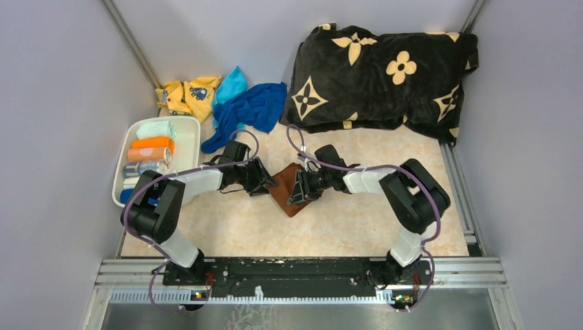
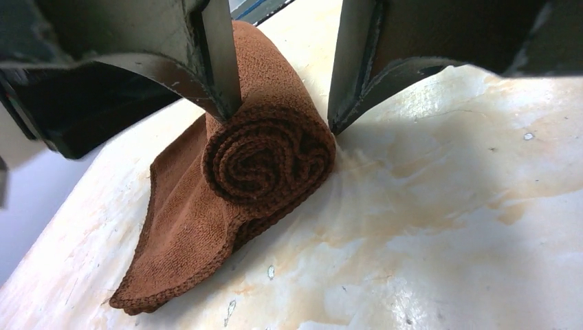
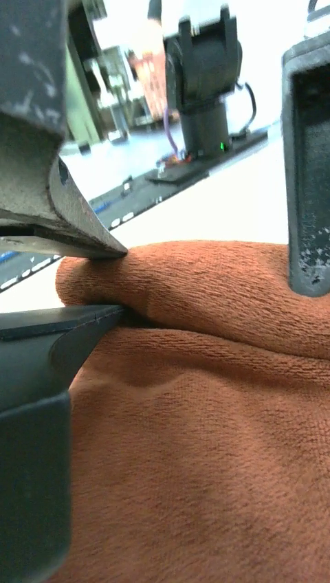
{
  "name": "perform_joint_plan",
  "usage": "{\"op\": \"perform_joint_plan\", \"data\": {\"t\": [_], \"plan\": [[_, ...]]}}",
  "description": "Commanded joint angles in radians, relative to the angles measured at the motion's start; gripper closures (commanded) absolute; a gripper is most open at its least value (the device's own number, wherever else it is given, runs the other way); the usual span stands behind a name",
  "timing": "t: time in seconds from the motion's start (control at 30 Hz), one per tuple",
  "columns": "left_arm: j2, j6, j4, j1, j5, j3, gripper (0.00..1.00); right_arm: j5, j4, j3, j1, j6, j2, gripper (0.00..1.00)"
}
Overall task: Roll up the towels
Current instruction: Roll the towel at the center of the board.
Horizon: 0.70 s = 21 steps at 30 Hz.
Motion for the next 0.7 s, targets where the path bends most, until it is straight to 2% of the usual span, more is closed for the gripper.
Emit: {"op": "perform_joint_plan", "data": {"t": [0.0, 0.17, 0.33, 0.5, 0.67], "plan": [[0.030, 0.019, -0.053, -0.014, -0.072, -0.023, 0.46, 0.291, -0.265, 0.042, 0.054, -0.193, -0.189, 0.67], [0.023, 0.015, -0.071, -0.017, -0.099, -0.029, 0.47, 0.662, -0.429, 0.122, 0.214, -0.321, -0.322, 0.57], [0.022, -0.001, -0.079, -0.016, -0.109, -0.041, 0.47, 0.935, -0.432, 0.164, 0.385, -0.421, -0.342, 0.50], [0.020, -0.013, -0.078, -0.017, -0.105, -0.054, 0.47, 1.091, -0.414, 0.211, 0.494, -0.497, -0.246, 0.47], [0.017, -0.018, -0.082, -0.016, -0.113, -0.057, 0.47, 1.143, -0.351, 0.202, 0.541, -0.551, -0.157, 0.47]]}}
